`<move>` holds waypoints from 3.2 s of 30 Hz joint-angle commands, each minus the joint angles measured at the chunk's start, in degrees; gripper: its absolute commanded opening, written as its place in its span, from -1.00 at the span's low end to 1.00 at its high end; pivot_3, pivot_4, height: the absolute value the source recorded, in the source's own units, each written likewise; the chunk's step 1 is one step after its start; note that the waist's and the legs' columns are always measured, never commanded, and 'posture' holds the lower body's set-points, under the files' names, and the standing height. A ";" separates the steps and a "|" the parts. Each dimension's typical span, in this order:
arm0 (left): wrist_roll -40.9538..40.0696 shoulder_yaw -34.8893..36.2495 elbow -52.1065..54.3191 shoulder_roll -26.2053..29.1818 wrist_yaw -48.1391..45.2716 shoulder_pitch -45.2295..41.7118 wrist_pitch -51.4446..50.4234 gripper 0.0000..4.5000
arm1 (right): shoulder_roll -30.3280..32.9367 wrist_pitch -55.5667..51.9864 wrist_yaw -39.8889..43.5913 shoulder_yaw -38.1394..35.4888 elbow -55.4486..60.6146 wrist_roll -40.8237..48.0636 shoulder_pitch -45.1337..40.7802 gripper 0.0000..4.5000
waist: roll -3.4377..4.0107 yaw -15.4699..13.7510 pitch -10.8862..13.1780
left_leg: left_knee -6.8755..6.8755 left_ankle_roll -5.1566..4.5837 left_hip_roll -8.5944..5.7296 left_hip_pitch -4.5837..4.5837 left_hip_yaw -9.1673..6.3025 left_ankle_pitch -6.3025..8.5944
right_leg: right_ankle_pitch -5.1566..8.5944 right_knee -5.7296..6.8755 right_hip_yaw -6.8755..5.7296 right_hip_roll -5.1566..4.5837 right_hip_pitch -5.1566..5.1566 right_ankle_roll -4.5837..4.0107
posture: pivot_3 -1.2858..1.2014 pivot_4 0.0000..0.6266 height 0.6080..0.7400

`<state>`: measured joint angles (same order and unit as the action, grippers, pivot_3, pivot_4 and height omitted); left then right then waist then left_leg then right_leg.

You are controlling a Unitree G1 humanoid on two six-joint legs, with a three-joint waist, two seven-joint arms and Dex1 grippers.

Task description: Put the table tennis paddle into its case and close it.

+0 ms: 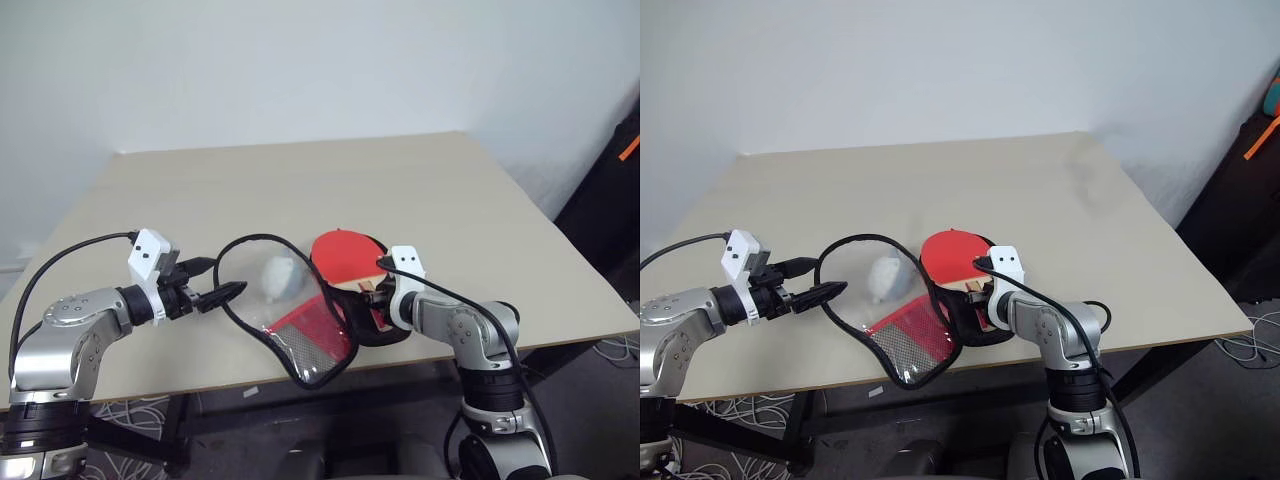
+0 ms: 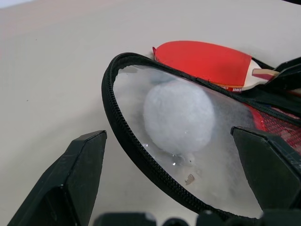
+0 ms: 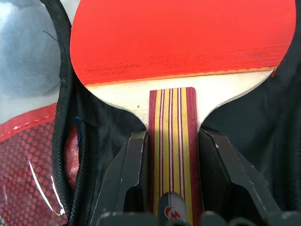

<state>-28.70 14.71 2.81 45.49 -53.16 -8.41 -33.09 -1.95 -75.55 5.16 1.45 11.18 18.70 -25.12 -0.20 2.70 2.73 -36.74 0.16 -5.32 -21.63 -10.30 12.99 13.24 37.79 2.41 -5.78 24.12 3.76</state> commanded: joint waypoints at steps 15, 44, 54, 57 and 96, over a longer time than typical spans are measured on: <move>0.45 0.95 0.25 0.87 -0.21 0.06 1.83 1.00 | 0.31 2.25 -1.36 0.08 0.67 -2.04 0.19 -0.48 | 0.00 -0.01 0.00 | 0.00 0.00 0.00 0.00 0.00 0.00 | 0.01 0.00 -0.01 0.00 -0.01 0.01 | 0.03 -1.00 0.36; -2.83 6.63 -7.27 -1.30 -0.52 7.66 -2.05 1.00 | 9.57 -2.48 6.60 -7.80 5.20 3.34 -8.72 0.41 | 0.05 -0.03 0.00 | 0.11 0.01 0.04 0.01 0.02 0.00 | 0.02 -0.03 0.00 -0.01 0.03 0.02 | 0.03 -1.00 0.36; -5.95 -0.75 2.11 -9.68 3.06 2.49 -5.36 -0.38 | 10.19 -3.11 6.15 -9.79 5.63 3.48 -10.08 0.43 | 0.05 -0.04 0.00 | 0.08 0.00 0.07 -0.04 0.00 0.00 | 0.01 -0.02 -0.01 -0.04 0.03 0.01 | 0.03 -1.00 0.36; -8.19 -2.84 6.61 -11.94 4.24 0.10 -8.22 -0.70 | 14.85 -3.02 9.70 -9.17 6.05 4.68 -10.06 0.43 | 0.02 -0.02 -0.02 | 0.01 0.00 0.07 -0.07 -0.01 0.00 | 0.01 -0.02 -0.02 -0.05 0.01 0.01 | 0.03 -1.00 0.36; -13.67 -14.59 9.51 -23.74 15.01 -1.47 -28.13 -0.48 | 48.60 22.84 44.32 1.02 5.72 7.59 0.48 0.43 | -0.27 -2.00 0.24 | -0.57 -0.30 0.20 -0.02 0.05 0.32 | 0.19 -0.21 -0.10 -0.22 -0.70 0.35 | 0.03 -1.00 0.36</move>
<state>-41.36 0.35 9.88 22.04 -38.67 -9.46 -60.60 46.60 -52.55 50.01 3.37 14.87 25.78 -23.74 -0.47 0.70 2.97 -37.32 -0.14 -5.13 -21.64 -10.25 13.31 13.42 37.58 2.32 -6.01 23.43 4.10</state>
